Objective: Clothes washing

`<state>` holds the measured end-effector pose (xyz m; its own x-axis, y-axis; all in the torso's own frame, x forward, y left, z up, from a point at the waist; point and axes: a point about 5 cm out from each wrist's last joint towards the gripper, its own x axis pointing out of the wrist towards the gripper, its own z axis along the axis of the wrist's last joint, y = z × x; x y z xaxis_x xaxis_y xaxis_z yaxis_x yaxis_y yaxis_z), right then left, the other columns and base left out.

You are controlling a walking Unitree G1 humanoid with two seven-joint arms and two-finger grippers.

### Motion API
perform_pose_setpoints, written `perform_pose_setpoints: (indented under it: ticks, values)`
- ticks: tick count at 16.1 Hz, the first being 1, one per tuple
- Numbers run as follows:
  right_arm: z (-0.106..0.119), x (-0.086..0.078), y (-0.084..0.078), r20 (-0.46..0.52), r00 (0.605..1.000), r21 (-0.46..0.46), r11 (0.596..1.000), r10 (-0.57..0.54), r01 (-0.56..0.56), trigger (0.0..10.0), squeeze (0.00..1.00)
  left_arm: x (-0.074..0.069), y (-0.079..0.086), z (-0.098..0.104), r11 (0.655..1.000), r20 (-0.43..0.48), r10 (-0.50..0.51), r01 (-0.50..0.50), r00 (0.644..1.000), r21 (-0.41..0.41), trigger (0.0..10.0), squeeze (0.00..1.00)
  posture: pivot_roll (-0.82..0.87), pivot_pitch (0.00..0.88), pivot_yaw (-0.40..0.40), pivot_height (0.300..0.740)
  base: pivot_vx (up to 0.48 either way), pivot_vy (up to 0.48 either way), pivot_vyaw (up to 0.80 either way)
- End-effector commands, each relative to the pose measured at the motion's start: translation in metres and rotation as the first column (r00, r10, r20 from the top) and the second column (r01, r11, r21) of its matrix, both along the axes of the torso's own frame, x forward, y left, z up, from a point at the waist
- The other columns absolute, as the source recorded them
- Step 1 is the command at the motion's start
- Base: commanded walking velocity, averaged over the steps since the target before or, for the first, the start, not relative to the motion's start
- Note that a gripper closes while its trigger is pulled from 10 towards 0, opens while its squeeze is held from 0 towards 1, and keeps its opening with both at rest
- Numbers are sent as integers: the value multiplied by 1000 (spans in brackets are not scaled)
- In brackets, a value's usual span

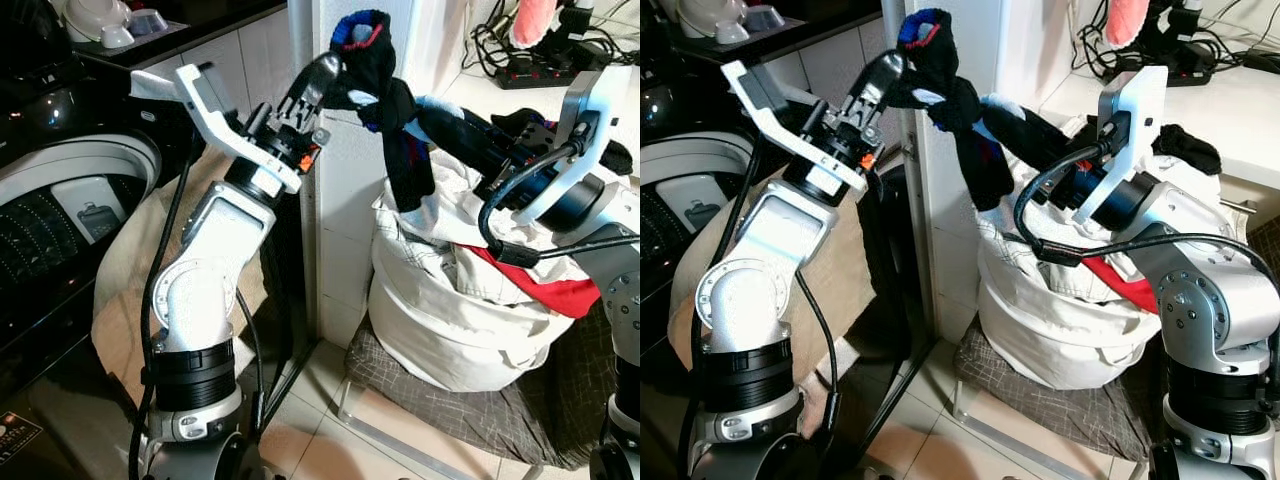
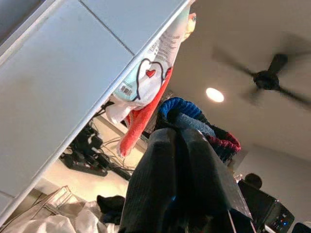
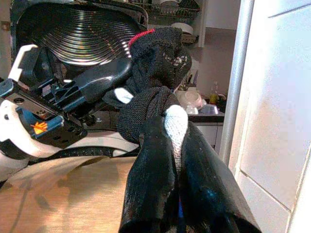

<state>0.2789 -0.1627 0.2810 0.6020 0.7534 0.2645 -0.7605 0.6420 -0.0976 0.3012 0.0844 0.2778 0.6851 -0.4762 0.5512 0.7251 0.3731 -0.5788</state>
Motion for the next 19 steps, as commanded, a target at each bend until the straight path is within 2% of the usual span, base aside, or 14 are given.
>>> perform_pose_setpoints:
  ticks: [1, 5, 6, 7, 9, 10, 15, 16, 17, 19]
  values:
    - [7, -3, 2, 39, 999, -1, 1000, 4, -4, 0, 0, 0, -2, 9, 999, 17, -3, 4, 1000, -45, 0, 0, -99, 0, 58, 740, 0, 0, 0]
    - [8, -2, 3, 45, 999, 1, 1000, -4, 4, 0, 0, 1, -2, 10, 999, 13, -2, 3, 1000, -32, 0, 0, -98, 0, 57, 740, 0, 0, 0]
    - [8, -1, 3, 48, 999, 0, 1000, -9, 9, 1804, 0, 1, -2, 10, 1000, 14, 2, -1, 1000, -23, 0, 0, -97, 0, 58, 740, 0, 0, 0]
    - [8, 0, 4, 54, 998, -5, 1000, -23, 23, 10000, 0, 1, -3, 10, 1000, 17, 2, -2, 1000, -12, 0, 0, -97, 0, 57, 740, 0, 0, 0]
    - [9, 2, 4, 60, 997, -4, 999, -51, 51, 10000, 0, 2, -4, 10, 1000, 14, 7, -7, 1000, -3, 0, 0, -97, 0, 58, 740, 0, 0, 0]
    - [9, 3, 5, 60, 997, 2, 999, -51, 51, 10000, 1000, 3, -3, 10, 1000, 14, 14, -14, 1000, 0, 0, 0, -97, 0, 58, 740, 0, 0, 0]
    - [9, 4, 7, 66, 996, 0, 998, -57, 57, 10000, 1000, 10, 5, 20, 998, 40, 66, -66, 997, 4, 0, 0, -95, 0, 58, 740, 0, 0, 0]
    - [9, 4, 7, 68, 996, -4, 998, -62, 62, 10000, 957, 12, 8, 20, 997, 40, 81, -82, 996, 6, 0, 0, -95, 0, 59, 740, 0, 0, 0]
    - [8, 4, 8, 73, 995, -13, 998, -64, 65, 10000, 0, 15, 12, 21, 994, 40, 109, -110, 993, 9, 0, 0, -97, 0, 60, 740, 0, 0, 0]
    - [7, 3, 9, 74, 995, -18, 998, -64, 66, 10000, 0, 21, 21, 23, 983, 44, 180, -182, 983, 38, 0, 0, -96, 0, 59, 740, 0, 0, 0]
